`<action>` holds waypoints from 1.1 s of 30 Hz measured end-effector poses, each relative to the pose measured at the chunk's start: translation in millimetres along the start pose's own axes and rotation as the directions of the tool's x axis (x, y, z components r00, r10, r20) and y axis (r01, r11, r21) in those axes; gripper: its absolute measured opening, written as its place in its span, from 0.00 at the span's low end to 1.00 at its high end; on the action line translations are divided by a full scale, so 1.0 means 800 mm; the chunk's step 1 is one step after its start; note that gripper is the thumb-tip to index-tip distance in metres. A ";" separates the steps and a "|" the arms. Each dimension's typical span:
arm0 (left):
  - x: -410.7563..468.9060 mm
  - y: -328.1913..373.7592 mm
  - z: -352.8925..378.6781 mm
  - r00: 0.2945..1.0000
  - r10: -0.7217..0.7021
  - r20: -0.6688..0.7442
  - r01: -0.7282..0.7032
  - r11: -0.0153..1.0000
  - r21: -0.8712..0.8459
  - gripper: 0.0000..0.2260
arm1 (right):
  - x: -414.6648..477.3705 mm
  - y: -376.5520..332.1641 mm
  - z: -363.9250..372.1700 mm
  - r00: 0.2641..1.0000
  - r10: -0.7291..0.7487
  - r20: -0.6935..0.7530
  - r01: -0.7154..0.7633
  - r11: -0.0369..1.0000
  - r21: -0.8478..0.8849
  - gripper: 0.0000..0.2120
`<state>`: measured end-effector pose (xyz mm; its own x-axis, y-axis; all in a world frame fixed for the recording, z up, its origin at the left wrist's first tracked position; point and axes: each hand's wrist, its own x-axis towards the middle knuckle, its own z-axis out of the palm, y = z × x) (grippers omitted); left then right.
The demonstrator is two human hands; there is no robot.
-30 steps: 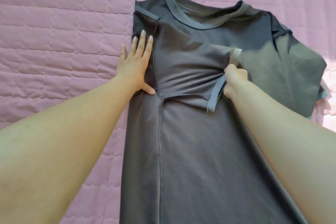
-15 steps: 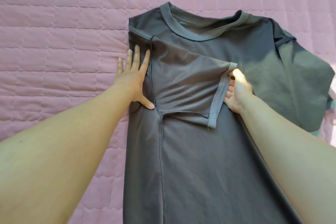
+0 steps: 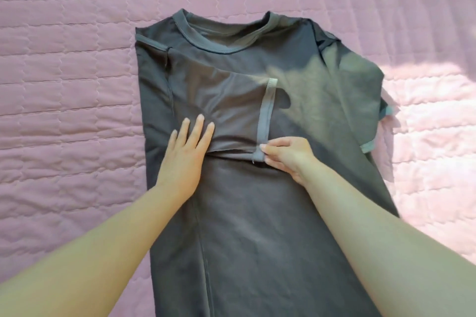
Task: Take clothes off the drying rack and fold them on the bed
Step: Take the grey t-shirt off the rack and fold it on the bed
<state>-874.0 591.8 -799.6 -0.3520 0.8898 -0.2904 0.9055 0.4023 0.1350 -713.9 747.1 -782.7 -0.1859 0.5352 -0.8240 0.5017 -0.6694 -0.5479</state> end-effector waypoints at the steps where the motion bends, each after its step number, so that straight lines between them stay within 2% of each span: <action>1: -0.008 0.007 0.005 0.998 -0.061 -0.001 0.061 0.998 -0.020 0.41 | -0.001 -0.003 -0.010 0.998 -0.032 -0.047 0.033 0.999 0.010 0.04; 4: -0.018 0.054 0.010 0.988 -0.157 0.009 0.157 0.985 -0.072 0.42 | -0.001 -0.011 -0.070 0.966 -0.169 -0.197 0.180 0.983 0.035 0.09; 6: -0.019 0.089 0.013 0.994 -0.107 0.001 0.106 0.992 -0.068 0.41 | 0.006 -0.014 -0.111 0.926 -0.236 -0.294 0.249 0.969 0.006 0.11; 9: -0.012 0.151 0.017 1.000 -0.017 0.007 0.018 0.987 -0.159 0.39 | 0.028 -0.012 -0.169 0.822 -0.278 -0.497 0.276 0.958 -0.078 0.11; 11: -0.004 0.194 0.019 1.000 -0.014 0.001 0.014 0.975 -0.223 0.36 | 0.038 -0.010 -0.205 0.728 -0.300 -0.616 0.279 0.951 -0.133 0.10; 12: 0.001 0.210 0.017 1.000 -0.012 -0.014 0.008 0.968 -0.252 0.35 | 0.042 -0.013 -0.219 0.705 -0.287 -0.649 0.247 0.957 -0.155 0.11; 13: 0.005 0.230 0.015 1.000 -0.003 -0.023 -0.003 0.962 -0.272 0.34 | 0.049 -0.013 -0.234 0.712 -0.257 -0.653 0.195 0.966 -0.168 0.13; 15: 0.013 0.262 0.014 0.999 0.035 -0.027 -0.042 0.957 -0.288 0.32 | 0.063 -0.017 -0.252 0.811 -0.149 -0.566 0.152 0.987 -0.042 0.16; 17: 0.023 0.291 0.015 0.998 0.064 0.015 -0.057 0.951 -0.303 0.32 | 0.083 -0.021 -0.265 0.897 -0.102 -0.430 0.177 0.974 0.139 0.13; 19: 0.034 0.316 0.018 0.996 0.064 0.055 -0.046 0.959 -0.281 0.32 | 0.090 -0.034 -0.267 0.941 -0.160 -0.298 0.229 0.950 0.213 0.04; 20: 0.039 0.324 0.019 0.996 0.058 0.063 -0.039 0.963 -0.265 0.33 | 0.090 -0.040 -0.265 0.952 -0.171 -0.255 0.225 0.953 0.204 0.03; 24: 0.062 0.358 0.020 0.997 0.035 0.069 -0.015 0.964 -0.266 0.35 | 0.102 -0.056 -0.269 0.972 -0.190 -0.137 0.203 0.975 0.086 0.09; 26: 0.071 0.369 0.020 0.999 0.022 0.040 -0.011 0.966 -0.260 0.36 | 0.109 -0.065 -0.278 0.971 -0.199 -0.130 0.207 0.977 0.052 0.06; 27: 0.074 0.371 0.020 1.000 0.023 0.022 -0.016 0.967 -0.254 0.36 | 0.114 -0.073 -0.285 0.959 -0.228 -0.169 0.235 0.972 0.027 0.03; 28: 0.077 0.377 0.021 1.000 0.029 0.005 -0.027 0.968 -0.248 0.36 | 0.118 -0.084 -0.298 0.938 -0.256 -0.234 0.261 0.965 -0.013 0.04; 31: 0.084 0.390 0.022 0.998 0.061 -0.014 -0.063 0.975 -0.213 0.36 | 0.137 -0.128 -0.343 0.816 -0.377 -0.439 0.333 0.926 -0.176 0.15; 33: 0.092 0.398 0.020 0.997 0.075 -0.001 -0.074 0.979 -0.190 0.35 | 0.151 -0.159 -0.375 0.752 -0.444 -0.487 0.341 0.895 -0.289 0.14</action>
<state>-607.6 781.7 -793.0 -0.2832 0.9178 -0.2782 0.8677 0.3687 0.3333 -547.1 1051.6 -769.3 0.0487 0.9506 -0.3067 0.6293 -0.2676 -0.7296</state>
